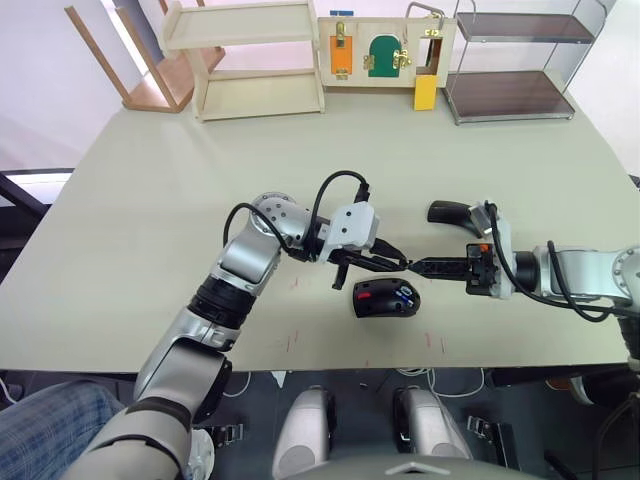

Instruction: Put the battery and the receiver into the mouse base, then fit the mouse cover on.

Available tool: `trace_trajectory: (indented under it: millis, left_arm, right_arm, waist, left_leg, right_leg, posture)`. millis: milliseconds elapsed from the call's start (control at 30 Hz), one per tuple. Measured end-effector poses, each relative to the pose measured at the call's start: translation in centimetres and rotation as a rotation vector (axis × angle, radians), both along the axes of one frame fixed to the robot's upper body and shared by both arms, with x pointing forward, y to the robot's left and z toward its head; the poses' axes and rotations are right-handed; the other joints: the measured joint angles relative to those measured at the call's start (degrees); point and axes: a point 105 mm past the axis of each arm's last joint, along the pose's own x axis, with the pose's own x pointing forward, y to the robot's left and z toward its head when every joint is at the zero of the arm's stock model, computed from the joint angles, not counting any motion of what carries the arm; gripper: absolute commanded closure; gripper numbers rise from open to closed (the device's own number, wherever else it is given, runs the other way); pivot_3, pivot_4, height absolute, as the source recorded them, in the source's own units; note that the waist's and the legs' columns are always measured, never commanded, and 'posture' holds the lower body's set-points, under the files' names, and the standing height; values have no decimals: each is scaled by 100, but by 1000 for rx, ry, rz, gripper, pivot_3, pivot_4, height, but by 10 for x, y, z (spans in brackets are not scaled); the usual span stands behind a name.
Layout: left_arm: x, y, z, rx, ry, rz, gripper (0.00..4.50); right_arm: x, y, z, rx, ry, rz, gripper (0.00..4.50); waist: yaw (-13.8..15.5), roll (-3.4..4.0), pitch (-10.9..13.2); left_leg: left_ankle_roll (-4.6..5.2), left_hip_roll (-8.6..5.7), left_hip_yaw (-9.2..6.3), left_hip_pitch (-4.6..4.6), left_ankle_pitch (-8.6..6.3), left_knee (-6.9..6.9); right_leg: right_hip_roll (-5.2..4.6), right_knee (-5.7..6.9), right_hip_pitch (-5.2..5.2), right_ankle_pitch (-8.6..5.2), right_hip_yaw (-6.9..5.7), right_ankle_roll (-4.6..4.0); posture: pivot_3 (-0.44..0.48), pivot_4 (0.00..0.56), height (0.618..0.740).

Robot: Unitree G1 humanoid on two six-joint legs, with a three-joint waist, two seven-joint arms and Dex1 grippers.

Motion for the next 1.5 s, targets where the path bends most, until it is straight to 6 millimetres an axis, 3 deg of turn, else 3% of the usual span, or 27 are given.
trace_trajectory:
  millis: [833, 900, 1500]
  left_arm:
    - [0, 0, -1, 3, -9, -3, 4422]
    - [0, 0, -1, 3, -9, -3, 4422]
    - [3, 0, -10, 25, 16, 21, 4422]
  right_arm:
    - [0, 0, -1, -9, -5, -9, 4420]
    - [-1, 0, -1, -10, -8, -7, 3767]
    - [-6, 7, 1, -5, -13, 22, 3767]
  waist:
    - [0, 0, 0]
    - [0, 0, 0]
    - [1, 0, 0]
  left_leg:
    - [0, 0, 0, 0, 0, 0]
    - [0, 0, 0, 0, 0, 0]
    - [0, 0, -1, 0, 0, 0]
  right_leg:
    - [0, 0, 0, 0, 0, 0]
    - [0, 0, 0, 0, 0, 0]
    - [0, 0, 0, 0, 0, 0]
  posture:
    - [0, 150, 740]
    - [0, 150, 740]
    - [0, 150, 740]
